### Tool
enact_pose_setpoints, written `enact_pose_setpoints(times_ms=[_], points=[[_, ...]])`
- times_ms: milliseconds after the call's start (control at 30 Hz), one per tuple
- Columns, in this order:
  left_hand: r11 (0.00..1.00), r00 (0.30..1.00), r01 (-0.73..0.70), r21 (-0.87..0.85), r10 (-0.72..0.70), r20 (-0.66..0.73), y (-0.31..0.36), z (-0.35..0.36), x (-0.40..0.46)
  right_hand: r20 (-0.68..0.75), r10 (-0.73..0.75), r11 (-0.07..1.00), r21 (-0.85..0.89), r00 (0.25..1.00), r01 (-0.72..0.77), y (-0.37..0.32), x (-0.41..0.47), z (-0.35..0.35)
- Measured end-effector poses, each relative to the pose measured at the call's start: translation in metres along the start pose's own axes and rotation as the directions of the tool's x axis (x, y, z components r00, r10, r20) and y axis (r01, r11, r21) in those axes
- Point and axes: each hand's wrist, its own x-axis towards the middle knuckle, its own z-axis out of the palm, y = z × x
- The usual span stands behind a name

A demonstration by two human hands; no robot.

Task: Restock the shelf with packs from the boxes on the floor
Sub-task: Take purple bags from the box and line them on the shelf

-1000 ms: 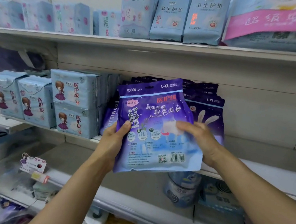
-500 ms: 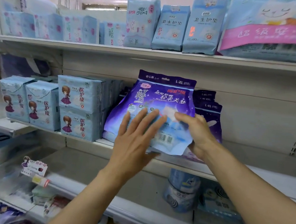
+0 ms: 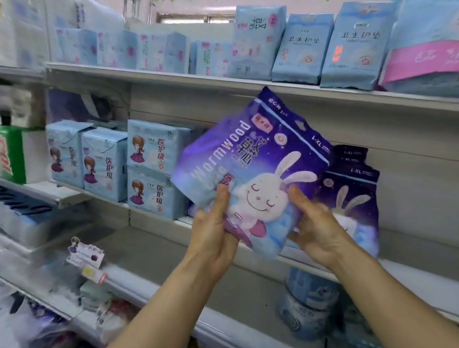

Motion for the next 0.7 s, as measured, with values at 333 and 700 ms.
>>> enact_pose_setpoints(times_ms=[333,700], points=[[0.937,0.900,0.314,0.151,-0.243,-0.362,-0.008,-0.049,0.014,-0.535,-0.315,0.929,-0.343,0.784,0.139,0.003,0.024,0.007],[0.926,0.924,0.297,0.234,-0.217,-0.315,0.012,-0.069,0.035,-0.195,-0.153,0.818,-0.575,0.969,0.014,0.036,0.051,0.040]])
